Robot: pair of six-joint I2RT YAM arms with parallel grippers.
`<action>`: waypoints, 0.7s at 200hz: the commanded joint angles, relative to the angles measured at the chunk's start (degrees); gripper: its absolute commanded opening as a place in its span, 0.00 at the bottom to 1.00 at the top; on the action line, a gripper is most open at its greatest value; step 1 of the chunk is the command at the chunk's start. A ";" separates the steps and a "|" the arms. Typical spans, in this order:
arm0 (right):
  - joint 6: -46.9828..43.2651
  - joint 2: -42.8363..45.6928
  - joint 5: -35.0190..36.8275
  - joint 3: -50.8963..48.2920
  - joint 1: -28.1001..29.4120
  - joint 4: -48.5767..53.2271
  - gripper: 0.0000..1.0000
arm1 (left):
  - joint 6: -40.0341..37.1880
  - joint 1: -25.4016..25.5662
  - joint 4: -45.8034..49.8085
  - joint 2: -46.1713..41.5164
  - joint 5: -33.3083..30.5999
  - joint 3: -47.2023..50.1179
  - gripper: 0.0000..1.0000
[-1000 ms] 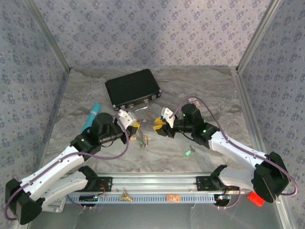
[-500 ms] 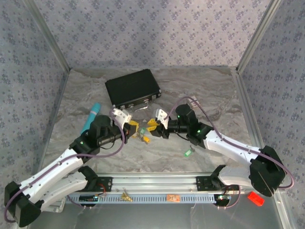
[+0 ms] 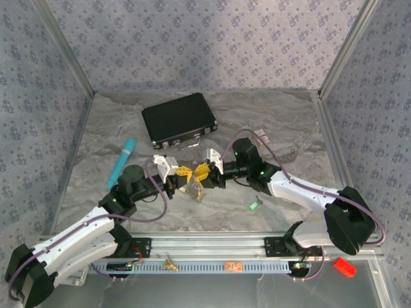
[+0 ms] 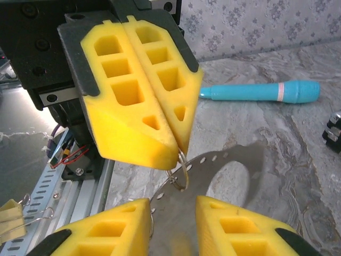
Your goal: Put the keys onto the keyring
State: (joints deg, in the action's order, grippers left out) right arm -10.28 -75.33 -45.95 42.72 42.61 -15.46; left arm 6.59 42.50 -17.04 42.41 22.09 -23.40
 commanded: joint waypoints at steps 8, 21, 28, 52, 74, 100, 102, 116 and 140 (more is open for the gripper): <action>0.54 -0.55 -3.18 1.67 -0.52 -1.49 0.27 | -1.66 0.25 -7.60 -1.05 4.23 0.35 0.00; 0.71 -0.60 -4.13 1.82 -0.69 -1.52 0.26 | -1.95 0.30 -7.88 -0.76 4.83 0.29 0.00; 0.76 -0.48 -4.55 1.84 -0.81 -1.58 0.26 | -2.22 0.28 -7.78 -0.59 5.36 0.12 0.00; 1.37 0.28 -5.46 1.50 -1.29 -2.28 0.25 | -2.63 0.38 -7.74 -0.53 6.29 0.13 0.00; 1.93 0.64 -6.15 1.22 -1.66 -2.72 0.25 | -2.70 0.39 -8.47 -0.40 6.99 0.20 0.00; 2.35 1.06 -7.11 1.43 -1.66 -2.99 0.21 | -2.67 0.45 -8.63 0.02 7.39 0.22 0.00; 2.30 1.17 -7.22 1.45 -1.65 -2.99 0.21 | -2.69 0.40 -8.63 0.03 7.39 0.20 0.00; 2.36 1.41 -7.43 1.33 -1.60 -3.04 0.20 | -2.71 0.47 -8.80 0.12 7.36 0.20 0.00; 1.45 1.98 -7.49 1.32 -1.59 -1.80 0.22 | -2.97 0.44 -8.81 0.21 6.91 0.19 0.00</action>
State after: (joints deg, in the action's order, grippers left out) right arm -8.58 -75.22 -51.81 42.78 41.21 -17.04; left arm 4.95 42.54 -21.28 42.54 27.88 -23.18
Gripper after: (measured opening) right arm 0.207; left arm 0.042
